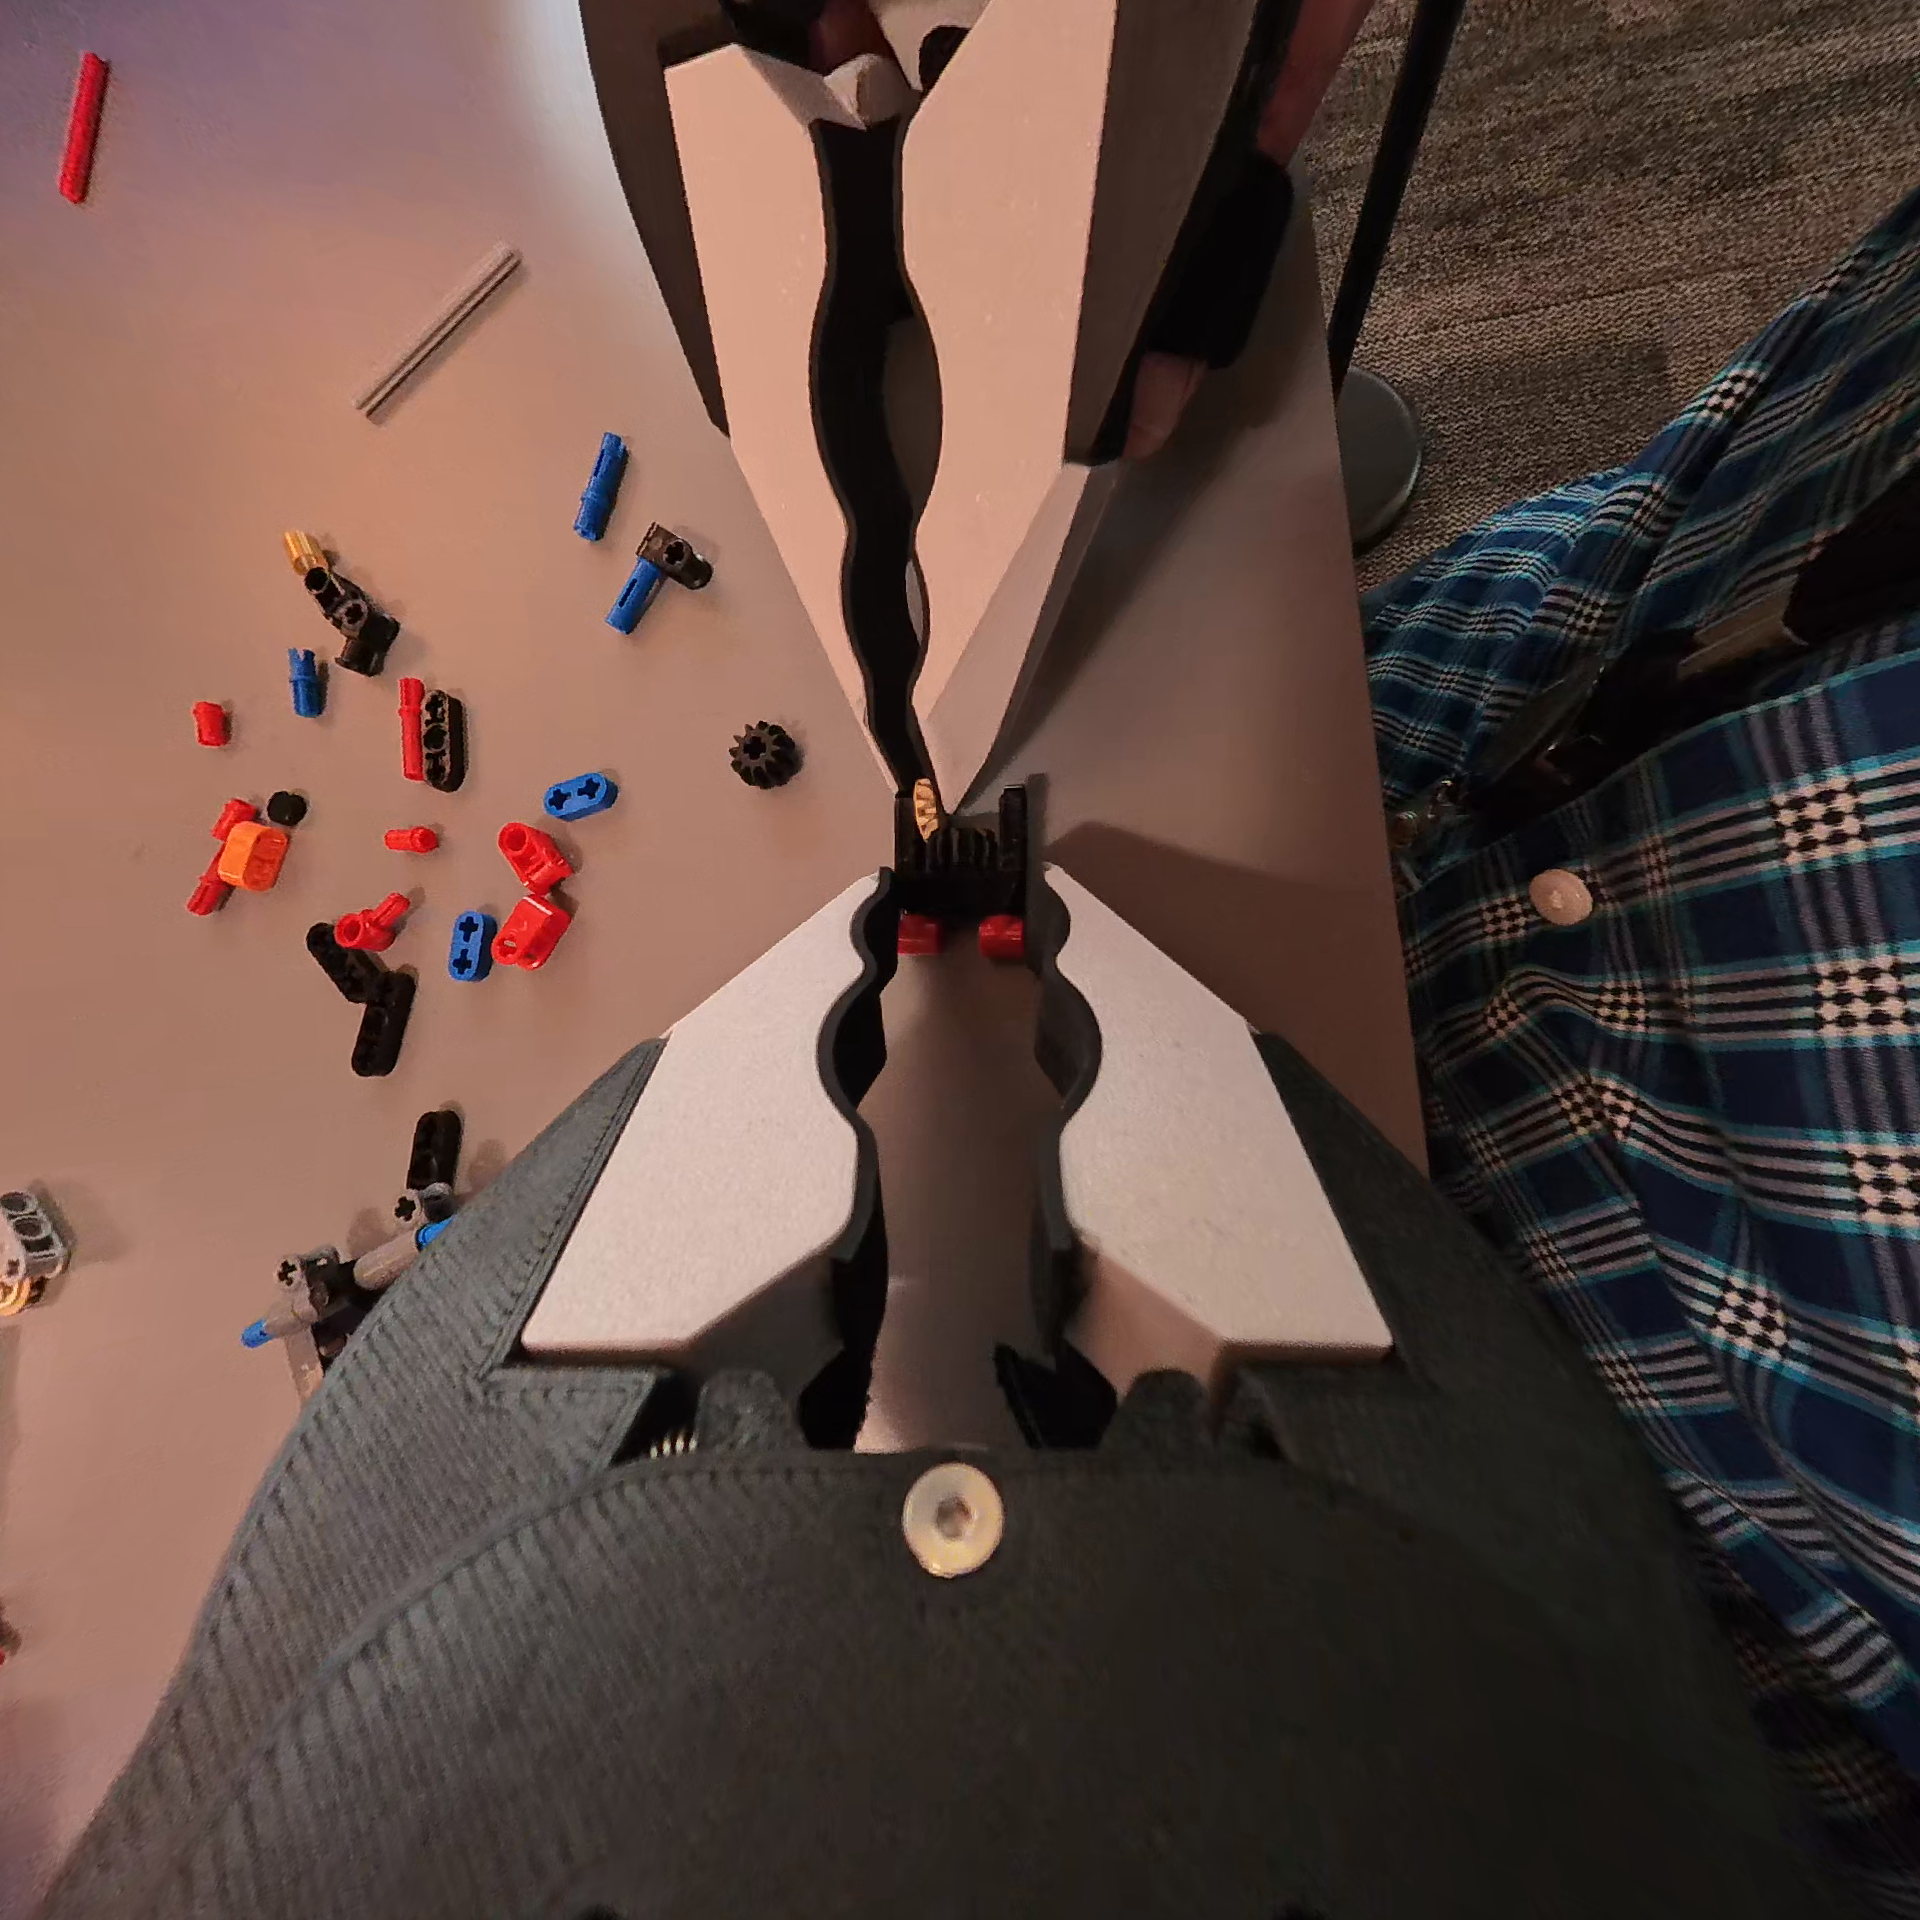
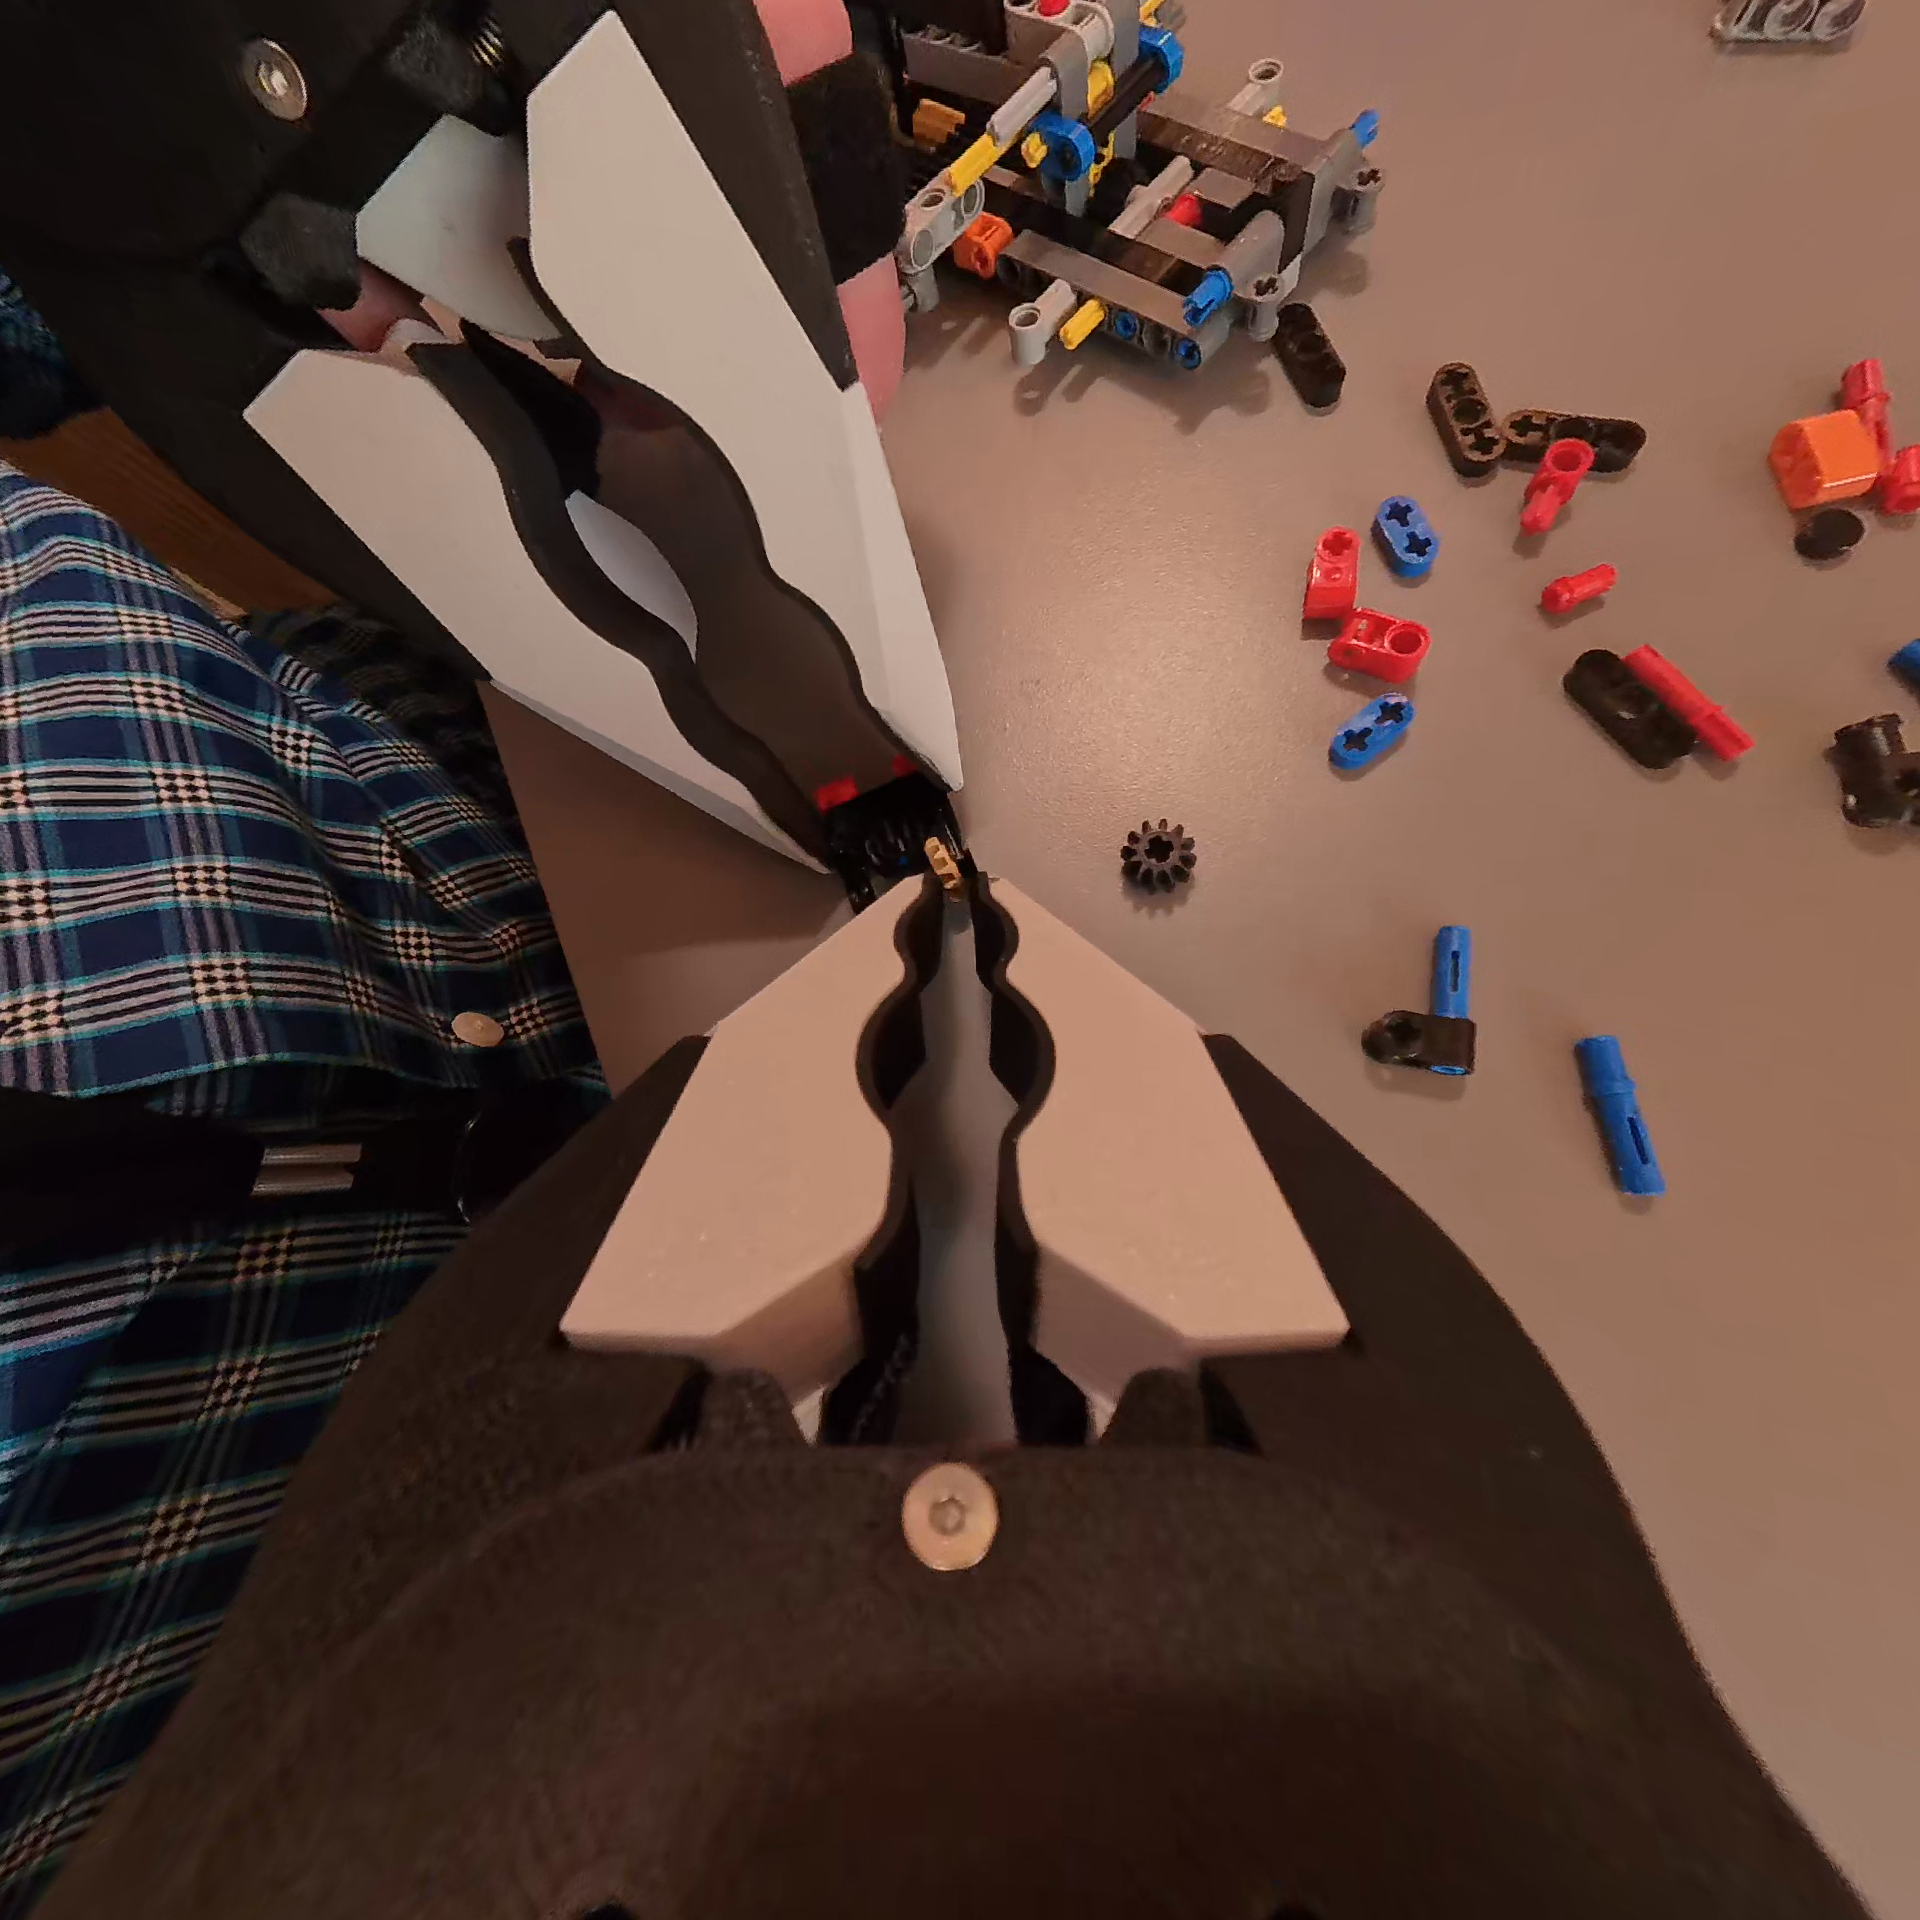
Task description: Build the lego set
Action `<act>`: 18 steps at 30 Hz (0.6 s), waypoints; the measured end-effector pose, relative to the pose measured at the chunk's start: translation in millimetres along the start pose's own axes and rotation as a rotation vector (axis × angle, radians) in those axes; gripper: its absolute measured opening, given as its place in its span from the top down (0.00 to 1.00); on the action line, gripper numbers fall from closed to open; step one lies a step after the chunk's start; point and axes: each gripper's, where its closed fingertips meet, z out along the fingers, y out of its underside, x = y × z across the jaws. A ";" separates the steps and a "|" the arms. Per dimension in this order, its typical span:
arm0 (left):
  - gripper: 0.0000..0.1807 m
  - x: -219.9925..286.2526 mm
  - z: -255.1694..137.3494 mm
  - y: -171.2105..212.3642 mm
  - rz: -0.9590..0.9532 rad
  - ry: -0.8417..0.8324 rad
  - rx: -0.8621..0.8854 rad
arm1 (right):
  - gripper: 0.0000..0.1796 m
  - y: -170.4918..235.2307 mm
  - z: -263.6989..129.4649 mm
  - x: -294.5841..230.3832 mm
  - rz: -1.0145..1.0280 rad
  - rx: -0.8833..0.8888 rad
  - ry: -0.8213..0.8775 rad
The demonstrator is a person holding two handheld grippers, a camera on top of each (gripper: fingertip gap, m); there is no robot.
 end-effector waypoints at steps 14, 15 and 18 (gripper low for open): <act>0.88 0.3 0.3 -0.8 -0.002 0.000 0.001 | 0.96 1.4 -2.6 1.1 -0.003 0.001 0.002; 0.88 1.2 0.5 -1.3 -0.001 0.003 0.003 | 0.96 1.0 -1.9 1.0 -0.004 0.001 0.002; 0.88 1.4 0.5 -1.6 0.003 0.003 0.000 | 0.97 0.5 -0.8 0.2 -0.010 -0.001 -0.001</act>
